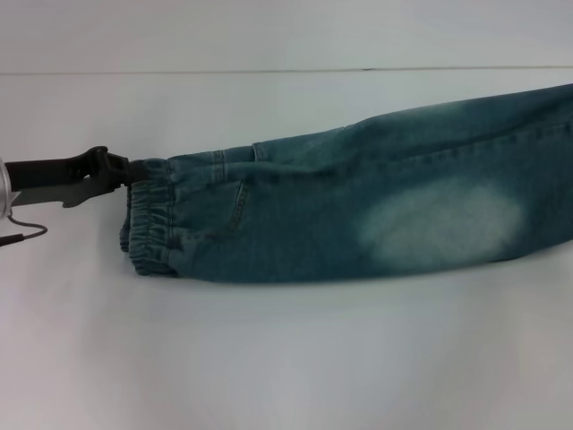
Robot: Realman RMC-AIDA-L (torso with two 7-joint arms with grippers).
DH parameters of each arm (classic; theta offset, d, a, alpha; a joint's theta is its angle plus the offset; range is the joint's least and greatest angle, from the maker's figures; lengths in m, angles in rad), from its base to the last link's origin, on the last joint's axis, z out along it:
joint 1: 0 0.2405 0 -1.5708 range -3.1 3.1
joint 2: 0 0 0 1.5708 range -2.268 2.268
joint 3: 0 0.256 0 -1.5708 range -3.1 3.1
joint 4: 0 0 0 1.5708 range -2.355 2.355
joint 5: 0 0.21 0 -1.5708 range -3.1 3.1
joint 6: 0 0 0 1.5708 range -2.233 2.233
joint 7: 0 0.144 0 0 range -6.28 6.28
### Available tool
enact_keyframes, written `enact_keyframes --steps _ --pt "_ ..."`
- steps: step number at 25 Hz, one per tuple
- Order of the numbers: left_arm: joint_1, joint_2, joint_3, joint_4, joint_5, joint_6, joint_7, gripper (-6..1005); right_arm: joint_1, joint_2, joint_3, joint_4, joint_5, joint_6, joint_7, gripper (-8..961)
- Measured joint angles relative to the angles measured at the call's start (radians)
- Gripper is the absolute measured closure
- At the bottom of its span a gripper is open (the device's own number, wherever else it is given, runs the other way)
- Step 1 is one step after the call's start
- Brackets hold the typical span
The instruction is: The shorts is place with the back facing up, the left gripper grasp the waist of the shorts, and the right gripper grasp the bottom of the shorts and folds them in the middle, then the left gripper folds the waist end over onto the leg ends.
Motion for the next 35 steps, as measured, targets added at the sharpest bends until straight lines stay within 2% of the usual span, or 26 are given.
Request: enact_keyframes --steps 10,16,27,28,33,35 --pt "0.006 0.000 -0.002 0.000 -0.001 -0.008 0.010 934 -0.005 0.000 -0.046 0.000 0.000 0.036 -0.002 942" --pt "0.006 -0.006 -0.001 -0.001 -0.001 -0.008 0.012 920 -0.006 0.009 -0.042 0.000 0.006 0.042 -0.014 942" --pt "0.007 -0.009 -0.007 -0.005 -0.001 -0.004 0.012 895 -0.006 0.019 -0.035 -0.001 0.009 0.042 -0.036 820" --pt "0.008 -0.009 -0.007 -0.004 -0.001 -0.005 0.012 893 -0.008 0.019 -0.032 -0.004 0.010 0.042 -0.036 782" --pt "0.021 -0.005 -0.022 0.017 -0.005 -0.008 0.007 733 -0.021 0.018 -0.020 -0.012 0.011 0.035 -0.037 594" --pt "0.029 -0.004 -0.032 0.037 -0.006 -0.009 0.006 655 -0.025 0.016 -0.017 -0.012 0.011 0.031 -0.039 431"
